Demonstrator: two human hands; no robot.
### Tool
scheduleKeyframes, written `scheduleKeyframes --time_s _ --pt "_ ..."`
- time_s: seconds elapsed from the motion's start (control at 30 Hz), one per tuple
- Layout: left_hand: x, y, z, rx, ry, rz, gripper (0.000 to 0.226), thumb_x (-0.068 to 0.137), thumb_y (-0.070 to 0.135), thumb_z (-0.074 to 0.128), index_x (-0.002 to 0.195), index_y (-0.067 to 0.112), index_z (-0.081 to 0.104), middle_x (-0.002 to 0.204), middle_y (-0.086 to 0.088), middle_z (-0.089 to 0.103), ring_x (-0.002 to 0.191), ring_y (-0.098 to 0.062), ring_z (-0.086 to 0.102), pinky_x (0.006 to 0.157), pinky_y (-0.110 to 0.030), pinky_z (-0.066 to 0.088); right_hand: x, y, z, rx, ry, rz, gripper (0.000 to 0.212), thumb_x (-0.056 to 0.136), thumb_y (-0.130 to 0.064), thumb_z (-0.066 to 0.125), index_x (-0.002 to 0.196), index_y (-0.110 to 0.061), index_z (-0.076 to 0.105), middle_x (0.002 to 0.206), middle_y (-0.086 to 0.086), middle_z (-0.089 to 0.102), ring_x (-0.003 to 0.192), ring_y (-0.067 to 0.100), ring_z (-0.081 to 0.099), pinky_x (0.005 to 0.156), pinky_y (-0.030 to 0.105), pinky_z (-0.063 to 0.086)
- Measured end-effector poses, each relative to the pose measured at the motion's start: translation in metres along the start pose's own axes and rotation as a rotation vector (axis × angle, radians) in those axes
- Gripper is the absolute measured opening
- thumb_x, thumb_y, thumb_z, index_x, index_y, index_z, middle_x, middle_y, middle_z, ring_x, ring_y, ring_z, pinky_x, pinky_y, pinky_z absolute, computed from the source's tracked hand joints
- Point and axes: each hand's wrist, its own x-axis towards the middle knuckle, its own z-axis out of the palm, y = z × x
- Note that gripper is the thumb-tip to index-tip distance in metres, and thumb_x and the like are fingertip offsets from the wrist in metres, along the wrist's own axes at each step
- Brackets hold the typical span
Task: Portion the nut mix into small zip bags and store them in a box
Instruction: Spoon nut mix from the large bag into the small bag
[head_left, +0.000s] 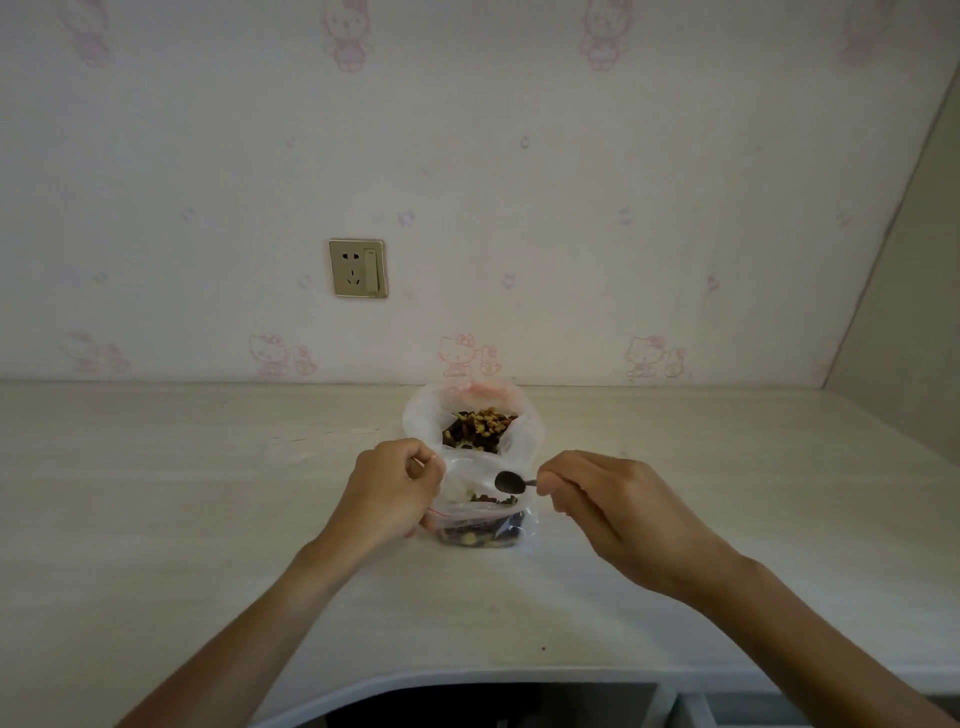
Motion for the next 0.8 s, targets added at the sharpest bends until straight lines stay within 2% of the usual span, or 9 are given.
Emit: scheduleKeyframes --time_s 0.13,0.2,0.23,0.3,0.4,0.5,0.63,0.73,0.8 --pt "0.000 -0.001 0.000 -0.046 -0.020 -0.041 0.022 0.102 0.029 0.061 0.085 0.019 0.071 0.069 0.002 0.075 0.051 -0.020 0.073 0.041 -0.027 0.051 0.003 0.005 0.009 0.360 0.127 0.216 0.033 0.109 -0.036 0.037 0.088 -0.025 0.060 0.073 -0.008 0.064 0.060 0.011 0.058 0.056 0.017 0.042" --pt "0.000 -0.003 0.000 -0.054 -0.008 -0.052 0.028 0.103 0.037 0.060 0.084 0.019 0.071 0.067 0.003 0.076 0.054 -0.020 0.074 0.046 -0.030 0.053 0.007 0.007 0.016 0.524 0.199 0.322 0.034 0.109 -0.032 0.038 0.087 -0.023 0.062 0.073 -0.001 0.067 0.053 0.015 0.055 0.049 0.028 0.044" --pt "0.002 -0.005 -0.001 -0.059 0.011 -0.056 0.031 0.102 0.040 0.060 0.084 0.018 0.072 0.066 0.003 0.075 0.055 -0.019 0.074 0.050 -0.032 0.054 0.010 0.009 0.020 0.607 0.238 0.378 0.035 0.109 -0.030 0.039 0.087 -0.019 0.063 0.072 0.004 0.067 0.054 0.026 0.056 0.046 0.035 0.045" --pt "0.007 -0.011 -0.003 -0.063 0.065 -0.063 0.033 0.103 0.041 0.059 0.084 0.017 0.072 0.068 0.002 0.075 0.055 -0.015 0.073 0.058 -0.033 0.053 0.016 0.013 0.027 0.740 0.323 0.482 0.036 0.111 -0.026 0.039 0.088 -0.011 0.063 0.068 0.008 0.066 0.058 0.041 0.056 0.042 0.036 0.043" --pt "0.018 -0.020 -0.005 -0.092 0.129 -0.085 0.025 0.103 0.039 0.060 0.088 0.020 0.070 0.078 0.002 0.075 0.054 -0.014 0.073 0.058 -0.034 0.054 0.026 0.020 0.037 0.859 0.424 0.625 0.037 0.111 -0.025 0.039 0.090 -0.005 0.061 0.065 0.008 0.064 0.055 0.030 0.057 0.040 0.029 0.041" --pt "0.031 -0.026 -0.002 -0.114 0.164 -0.147 0.017 0.100 0.039 0.064 0.098 0.022 0.064 0.089 0.004 0.073 0.056 -0.009 0.073 0.061 -0.033 0.054 0.038 0.027 0.045 0.907 0.469 0.707 0.035 0.112 -0.024 0.039 0.091 -0.007 0.061 0.064 0.005 0.064 0.053 0.020 0.058 0.039 0.029 0.039" --pt "0.046 -0.027 0.005 -0.118 0.164 -0.195 0.032 0.098 0.046 0.065 0.115 0.021 0.053 0.096 0.011 0.066 0.057 0.001 0.070 0.061 -0.026 0.047 0.050 0.038 0.059 0.816 0.458 0.768 0.037 0.112 -0.026 0.038 0.091 -0.006 0.062 0.065 0.005 0.065 0.052 0.020 0.058 0.040 0.026 0.038" --pt "0.053 -0.027 0.013 -0.094 0.164 -0.182 0.029 0.096 0.041 0.069 0.108 0.019 0.057 0.090 0.011 0.067 0.059 0.001 0.068 0.064 -0.024 0.048 0.056 0.044 0.069 0.728 0.443 0.757 0.038 0.112 -0.026 0.037 0.090 -0.005 0.061 0.067 0.010 0.065 0.051 0.020 0.058 0.043 0.020 0.040" --pt "0.056 -0.029 0.017 -0.054 0.172 -0.168 0.029 0.093 0.038 0.071 0.101 0.011 0.064 0.086 0.005 0.071 0.074 -0.007 0.069 0.072 -0.032 0.055 0.057 0.048 0.076 0.660 0.430 0.743 0.039 0.112 -0.027 0.036 0.088 -0.006 0.060 0.067 0.014 0.064 0.050 0.020 0.058 0.045 0.022 0.042"
